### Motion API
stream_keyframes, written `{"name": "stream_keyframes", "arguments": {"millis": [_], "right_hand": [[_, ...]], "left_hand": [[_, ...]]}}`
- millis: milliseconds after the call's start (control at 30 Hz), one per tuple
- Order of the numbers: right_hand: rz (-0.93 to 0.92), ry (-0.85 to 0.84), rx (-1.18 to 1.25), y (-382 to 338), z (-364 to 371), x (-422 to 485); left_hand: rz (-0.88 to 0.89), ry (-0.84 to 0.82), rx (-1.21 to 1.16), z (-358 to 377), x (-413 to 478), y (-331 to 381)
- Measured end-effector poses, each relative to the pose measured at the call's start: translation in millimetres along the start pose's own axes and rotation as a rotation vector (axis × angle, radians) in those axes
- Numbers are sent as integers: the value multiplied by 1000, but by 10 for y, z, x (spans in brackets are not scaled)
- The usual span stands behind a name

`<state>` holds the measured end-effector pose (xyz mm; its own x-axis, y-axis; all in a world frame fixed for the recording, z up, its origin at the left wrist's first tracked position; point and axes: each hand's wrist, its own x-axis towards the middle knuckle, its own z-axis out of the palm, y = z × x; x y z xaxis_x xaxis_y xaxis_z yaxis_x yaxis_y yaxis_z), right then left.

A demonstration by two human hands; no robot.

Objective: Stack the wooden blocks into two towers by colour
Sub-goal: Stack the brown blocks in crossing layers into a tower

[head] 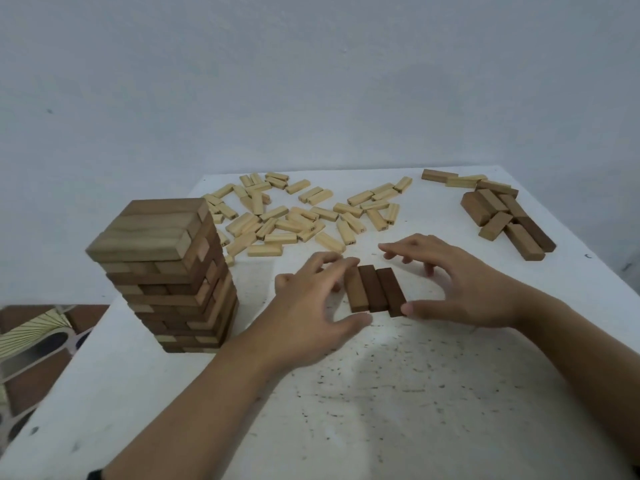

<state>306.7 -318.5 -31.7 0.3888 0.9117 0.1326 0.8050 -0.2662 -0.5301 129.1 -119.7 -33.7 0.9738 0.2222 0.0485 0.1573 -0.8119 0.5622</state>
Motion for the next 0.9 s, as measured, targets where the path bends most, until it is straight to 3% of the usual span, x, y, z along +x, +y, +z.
{"name": "stream_keyframes", "arguments": {"millis": [167,333,533,900], "right_hand": [[-1,-18,-42,-77,79,67],[-42,-17,64,-123,61,58],[57,-86,17,-159,9,93],[66,-114,6,-193,54,95]], "left_hand": [[75,23,30,-2,-11,42],[49,16,22,-22,-6,12],[-37,24,22,-32,27,6],[36,-21,76,-16,36,-15]]}}
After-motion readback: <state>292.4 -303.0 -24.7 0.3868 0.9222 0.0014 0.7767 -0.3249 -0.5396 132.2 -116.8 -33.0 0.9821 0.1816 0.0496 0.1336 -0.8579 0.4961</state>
